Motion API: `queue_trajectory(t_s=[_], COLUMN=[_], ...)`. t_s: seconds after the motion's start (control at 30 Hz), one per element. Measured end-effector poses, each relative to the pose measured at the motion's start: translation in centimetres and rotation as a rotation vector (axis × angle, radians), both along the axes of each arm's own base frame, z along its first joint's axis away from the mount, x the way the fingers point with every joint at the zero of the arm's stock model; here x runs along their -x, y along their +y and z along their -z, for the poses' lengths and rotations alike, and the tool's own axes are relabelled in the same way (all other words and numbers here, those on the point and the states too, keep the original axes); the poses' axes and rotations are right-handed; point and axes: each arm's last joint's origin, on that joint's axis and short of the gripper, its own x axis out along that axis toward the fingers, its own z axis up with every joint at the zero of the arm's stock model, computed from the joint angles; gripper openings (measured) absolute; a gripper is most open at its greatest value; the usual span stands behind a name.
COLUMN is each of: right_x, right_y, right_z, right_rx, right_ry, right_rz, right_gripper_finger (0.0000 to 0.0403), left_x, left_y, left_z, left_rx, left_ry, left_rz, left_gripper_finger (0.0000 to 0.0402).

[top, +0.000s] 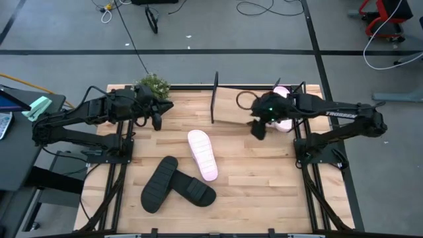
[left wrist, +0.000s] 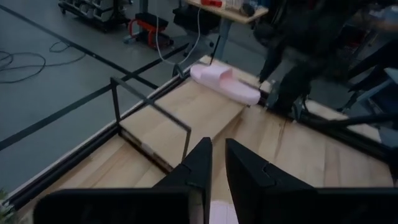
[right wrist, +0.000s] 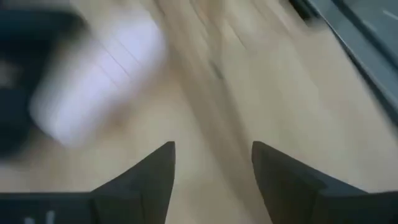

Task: Pick and place slides into the shelf
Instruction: Put the pink slide on the shelf

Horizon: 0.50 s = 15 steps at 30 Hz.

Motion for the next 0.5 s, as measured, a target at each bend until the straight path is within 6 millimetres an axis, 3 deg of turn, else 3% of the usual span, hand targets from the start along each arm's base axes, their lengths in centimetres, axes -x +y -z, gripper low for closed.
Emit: queue_trajectory(t_s=[0.13,0.5], right_x=[-1.7,-5.4], right_y=[2.2,10.5], right_z=[-0.2,6.8], right_rx=[-0.124,-0.32], right_ry=[-0.143,0.066], right_rz=[0.015,-0.002], right_gripper_finger=[0.021,0.0201], left_x=[0.1,0.4], left_y=[0.0,-0.1], left_z=[0.6,1.5], left_rx=[0.008,0.018], left_ry=[0.065,0.169], left_rz=[0.0,0.036], left_gripper_finger=[0.0044,0.0047])
